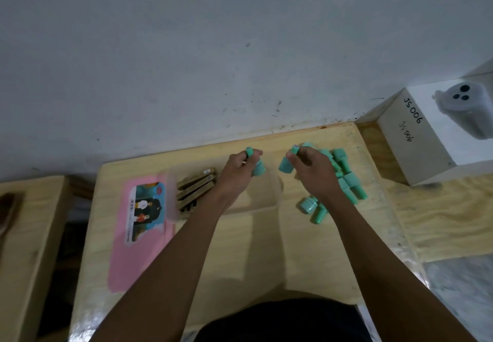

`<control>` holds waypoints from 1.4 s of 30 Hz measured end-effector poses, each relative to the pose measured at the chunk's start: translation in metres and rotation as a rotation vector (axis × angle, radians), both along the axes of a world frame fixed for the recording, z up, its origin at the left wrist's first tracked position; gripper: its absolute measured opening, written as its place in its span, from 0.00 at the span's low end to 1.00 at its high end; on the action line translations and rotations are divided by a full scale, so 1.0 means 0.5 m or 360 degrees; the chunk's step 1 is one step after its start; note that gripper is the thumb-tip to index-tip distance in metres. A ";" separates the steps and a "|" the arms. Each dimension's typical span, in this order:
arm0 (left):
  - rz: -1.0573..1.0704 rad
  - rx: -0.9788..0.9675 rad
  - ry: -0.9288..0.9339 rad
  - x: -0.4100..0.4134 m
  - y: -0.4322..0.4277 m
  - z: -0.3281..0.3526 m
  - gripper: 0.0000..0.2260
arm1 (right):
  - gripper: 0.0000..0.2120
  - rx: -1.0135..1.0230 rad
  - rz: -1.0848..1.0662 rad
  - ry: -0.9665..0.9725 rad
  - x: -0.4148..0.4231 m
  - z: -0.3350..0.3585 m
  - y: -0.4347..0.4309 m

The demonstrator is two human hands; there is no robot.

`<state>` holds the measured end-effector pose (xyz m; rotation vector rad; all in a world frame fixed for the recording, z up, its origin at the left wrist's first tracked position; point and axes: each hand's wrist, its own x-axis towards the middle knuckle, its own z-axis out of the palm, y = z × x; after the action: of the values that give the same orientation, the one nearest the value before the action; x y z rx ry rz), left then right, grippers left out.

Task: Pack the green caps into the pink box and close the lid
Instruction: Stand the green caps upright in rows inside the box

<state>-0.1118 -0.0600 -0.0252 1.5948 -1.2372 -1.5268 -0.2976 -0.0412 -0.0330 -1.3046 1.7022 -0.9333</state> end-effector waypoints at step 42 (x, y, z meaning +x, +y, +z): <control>0.0161 -0.0523 -0.1146 -0.015 -0.024 -0.125 0.10 | 0.11 -0.0322 0.0231 0.1262 0.098 -0.093 -0.059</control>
<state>-0.1196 -0.0722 -0.0876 2.0006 -1.6368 -0.6305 -0.2486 -0.0705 -0.0793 -2.0909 2.0734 -0.5291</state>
